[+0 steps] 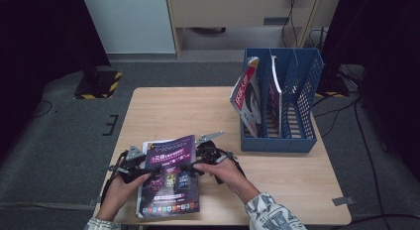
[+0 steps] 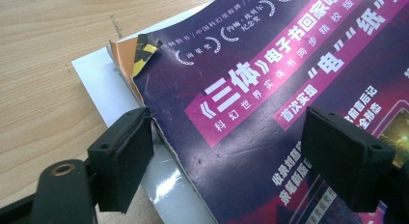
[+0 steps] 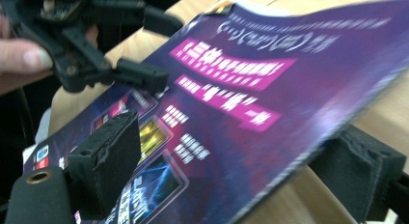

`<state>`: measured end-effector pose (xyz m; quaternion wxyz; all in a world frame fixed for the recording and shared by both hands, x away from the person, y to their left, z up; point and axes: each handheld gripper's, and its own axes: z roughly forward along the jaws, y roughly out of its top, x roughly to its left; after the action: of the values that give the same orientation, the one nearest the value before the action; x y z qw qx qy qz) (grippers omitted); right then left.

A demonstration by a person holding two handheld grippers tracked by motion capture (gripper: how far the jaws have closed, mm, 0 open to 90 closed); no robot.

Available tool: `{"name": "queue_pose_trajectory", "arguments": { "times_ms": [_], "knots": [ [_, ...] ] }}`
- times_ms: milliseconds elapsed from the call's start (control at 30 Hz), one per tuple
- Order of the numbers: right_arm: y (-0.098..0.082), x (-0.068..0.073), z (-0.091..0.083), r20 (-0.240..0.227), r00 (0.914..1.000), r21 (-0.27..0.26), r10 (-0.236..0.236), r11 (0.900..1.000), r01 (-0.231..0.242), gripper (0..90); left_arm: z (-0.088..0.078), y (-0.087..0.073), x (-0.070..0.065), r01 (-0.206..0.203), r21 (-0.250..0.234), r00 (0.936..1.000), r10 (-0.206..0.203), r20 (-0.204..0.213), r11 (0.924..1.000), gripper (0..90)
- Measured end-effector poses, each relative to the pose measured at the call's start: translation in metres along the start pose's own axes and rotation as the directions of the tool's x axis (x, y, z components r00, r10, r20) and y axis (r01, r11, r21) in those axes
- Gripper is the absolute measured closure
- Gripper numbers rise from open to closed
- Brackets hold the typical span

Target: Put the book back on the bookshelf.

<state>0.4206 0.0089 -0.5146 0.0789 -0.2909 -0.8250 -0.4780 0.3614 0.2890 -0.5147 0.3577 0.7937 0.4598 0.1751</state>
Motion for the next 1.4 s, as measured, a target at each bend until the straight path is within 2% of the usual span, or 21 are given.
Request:
{"name": "queue_pose_trajectory", "arguments": {
  "times_ms": [167, 233, 267, 367, 467, 500, 567, 633, 733, 800, 1067, 1167, 1200, 1233, 1267, 1300, 1400],
  "knots": [
    [-0.001, 0.010, 0.014, -0.055, 0.9985, 0.023, -0.006, 1.000, 0.007, 14.2, 0.001, 0.000, 0.000, 0.005, -0.001, 1.0000, -0.005, -0.002, 1.0000, 17.7],
    [-0.001, 0.013, 0.017, -0.060, 0.9981, 0.033, -0.009, 0.999, 0.011, 11.1, 0.001, 0.000, 0.000, 0.006, -0.006, 1.0000, -0.006, -0.002, 1.0000, 17.5],
    [0.000, 0.017, 0.020, -0.046, 0.9987, 0.036, -0.023, 0.999, 0.024, 11.5, 0.001, 0.000, 0.000, 0.007, -0.005, 1.0000, -0.007, -0.003, 1.0000, 17.1],
    [0.001, 0.017, 0.018, -0.044, 0.9988, 0.025, -0.019, 0.999, 0.020, 21.3, 0.002, 0.000, -0.001, 0.012, -0.009, 0.9999, -0.012, -0.003, 0.9999, 16.0],
    [0.002, 0.018, 0.016, -0.033, 0.9989, 0.022, -0.032, 0.999, 0.033, 29.0, 0.002, 0.000, -0.001, 0.010, -0.008, 0.9999, -0.010, -0.003, 0.9999, 15.3],
    [0.002, 0.018, 0.016, -0.036, 0.9991, 0.020, -0.023, 1.000, 0.024, 29.8, 0.002, 0.000, -0.001, 0.010, -0.008, 0.9999, -0.010, -0.003, 0.9999, 15.3],
    [0.002, 0.018, 0.017, -0.040, 0.9991, 0.023, -0.014, 1.000, 0.015, 28.3, 0.003, 0.000, -0.001, 0.009, -0.007, 1.0000, -0.009, 0.000, 0.9999, 15.3],
    [0.000, 0.020, 0.022, -0.074, 0.9972, 0.039, 0.003, 0.999, 0.000, 24.8, 0.004, 0.001, -0.001, 0.010, -0.008, 0.9999, -0.010, 0.001, 0.9999, 14.6],
    [-0.001, 0.024, 0.029, -0.072, 0.9973, 0.052, 0.011, 0.999, -0.007, 22.3, 0.005, 0.002, -0.003, 0.010, -0.004, 0.9999, -0.010, -0.003, 0.9999, 13.7],
    [-0.002, 0.025, 0.030, -0.067, 0.9975, 0.051, 0.024, 0.999, -0.020, 24.4, 0.005, 0.002, -0.003, 0.013, -0.005, 0.9999, -0.013, -0.003, 0.9999, 13.6],
    [-0.003, 0.022, 0.028, -0.039, 0.9964, 0.041, 0.076, 0.996, -0.074, 49.2, 0.004, 0.003, -0.002, 0.022, -0.004, 0.9997, -0.022, 0.007, 0.9998, 11.8],
    [-0.004, 0.018, 0.023, -0.040, 0.9920, 0.017, 0.120, 0.993, -0.119, 61.7, 0.004, 0.004, -0.001, 0.031, -0.011, 0.9992, -0.030, 0.025, 0.9995, 10.7],
    [-0.004, 0.018, 0.023, -0.040, 0.9920, 0.017, 0.120, 0.993, -0.119, 61.7, 0.004, 0.004, -0.001, 0.031, -0.011, 0.9992, -0.030, 0.025, 0.9995, 10.8],
    [-0.003, 0.017, 0.022, -0.037, 0.9918, 0.014, 0.122, 0.992, -0.122, 63.8, 0.003, 0.005, 0.000, 0.028, -0.035, 0.9992, -0.027, 0.028, 0.9990, 10.8],
    [-0.003, 0.016, 0.016, -0.031, 0.9919, -0.009, 0.123, 0.992, -0.123, 70.9, 0.002, 0.006, 0.001, 0.026, -0.048, 0.9992, -0.025, 0.030, 0.9985, 11.1],
    [-0.002, 0.015, 0.014, -0.032, 0.9916, -0.018, 0.125, 0.992, -0.126, 72.0, 0.001, 0.008, 0.002, 0.024, -0.068, 0.9990, -0.022, 0.039, 0.9974, 11.3],
    [0.000, 0.016, 0.007, -0.023, 0.9932, -0.037, 0.114, 0.993, -0.115, 75.6, -0.001, 0.009, 0.003, 0.025, -0.080, 0.9983, -0.021, 0.054, 0.9965, 11.2]
  ]
}}
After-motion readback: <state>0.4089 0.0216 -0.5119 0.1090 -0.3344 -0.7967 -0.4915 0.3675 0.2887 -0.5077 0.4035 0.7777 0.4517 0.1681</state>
